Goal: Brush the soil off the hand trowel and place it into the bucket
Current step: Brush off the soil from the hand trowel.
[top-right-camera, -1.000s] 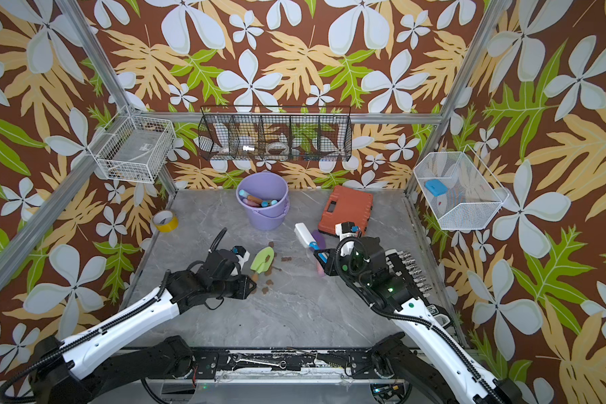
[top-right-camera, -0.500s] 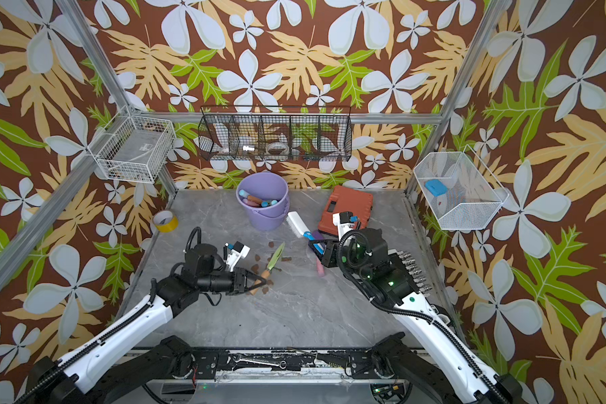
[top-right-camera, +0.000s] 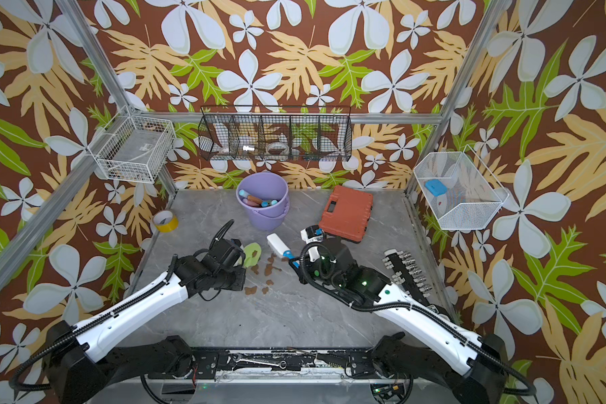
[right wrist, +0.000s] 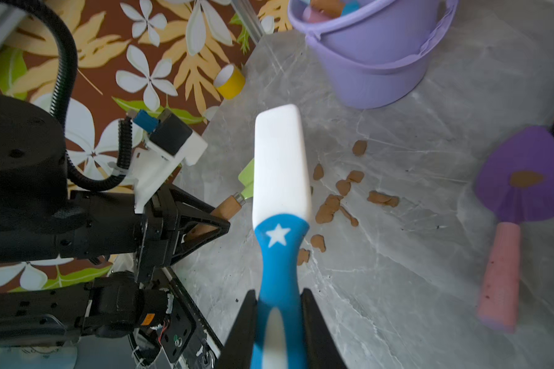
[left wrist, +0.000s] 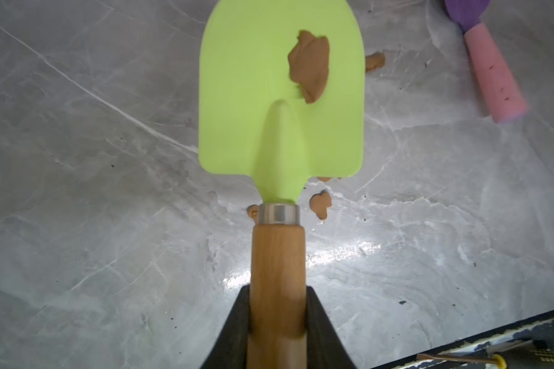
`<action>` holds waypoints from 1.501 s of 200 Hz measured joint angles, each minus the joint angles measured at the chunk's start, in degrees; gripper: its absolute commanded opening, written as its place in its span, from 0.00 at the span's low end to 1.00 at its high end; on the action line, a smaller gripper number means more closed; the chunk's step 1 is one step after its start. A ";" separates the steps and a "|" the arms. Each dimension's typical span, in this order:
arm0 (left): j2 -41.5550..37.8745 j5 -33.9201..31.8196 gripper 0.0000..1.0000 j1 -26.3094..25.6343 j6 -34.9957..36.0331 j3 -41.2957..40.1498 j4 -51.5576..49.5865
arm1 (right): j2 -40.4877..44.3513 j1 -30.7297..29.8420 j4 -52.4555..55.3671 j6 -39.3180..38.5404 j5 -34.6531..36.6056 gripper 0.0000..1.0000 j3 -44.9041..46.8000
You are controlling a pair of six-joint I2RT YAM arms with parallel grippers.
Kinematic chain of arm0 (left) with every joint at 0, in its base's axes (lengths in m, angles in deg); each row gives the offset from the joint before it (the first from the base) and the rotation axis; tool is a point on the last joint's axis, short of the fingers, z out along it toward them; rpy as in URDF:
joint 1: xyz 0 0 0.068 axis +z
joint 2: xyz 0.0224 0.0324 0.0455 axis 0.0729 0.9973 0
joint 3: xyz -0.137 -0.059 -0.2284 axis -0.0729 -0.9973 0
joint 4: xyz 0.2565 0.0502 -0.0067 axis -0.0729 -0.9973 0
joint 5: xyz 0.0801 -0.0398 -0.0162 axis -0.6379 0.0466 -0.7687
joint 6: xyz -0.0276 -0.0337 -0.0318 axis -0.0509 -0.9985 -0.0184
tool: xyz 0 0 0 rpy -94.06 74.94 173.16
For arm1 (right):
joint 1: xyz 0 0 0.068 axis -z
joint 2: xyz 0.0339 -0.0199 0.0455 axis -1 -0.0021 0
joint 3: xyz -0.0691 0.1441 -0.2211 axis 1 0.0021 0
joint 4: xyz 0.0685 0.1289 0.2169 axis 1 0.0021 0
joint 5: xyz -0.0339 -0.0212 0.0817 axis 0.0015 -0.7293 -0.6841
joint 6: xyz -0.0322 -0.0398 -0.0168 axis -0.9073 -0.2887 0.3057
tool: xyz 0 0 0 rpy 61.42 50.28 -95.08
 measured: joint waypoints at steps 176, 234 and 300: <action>1.38 -4.26 0.00 -2.38 -1.46 -0.39 -2.43 | -18.32 -7.26 3.13 -6.67 2.34 0.00 -10.54; 0.26 -3.21 0.00 -2.43 -1.25 -0.39 -3.30 | -19.43 -0.33 -5.20 -5.14 -3.32 0.00 -3.52; -7.80 13.11 0.00 3.04 -4.15 -8.81 12.92 | 0.07 3.54 -8.68 -3.02 1.77 0.00 6.10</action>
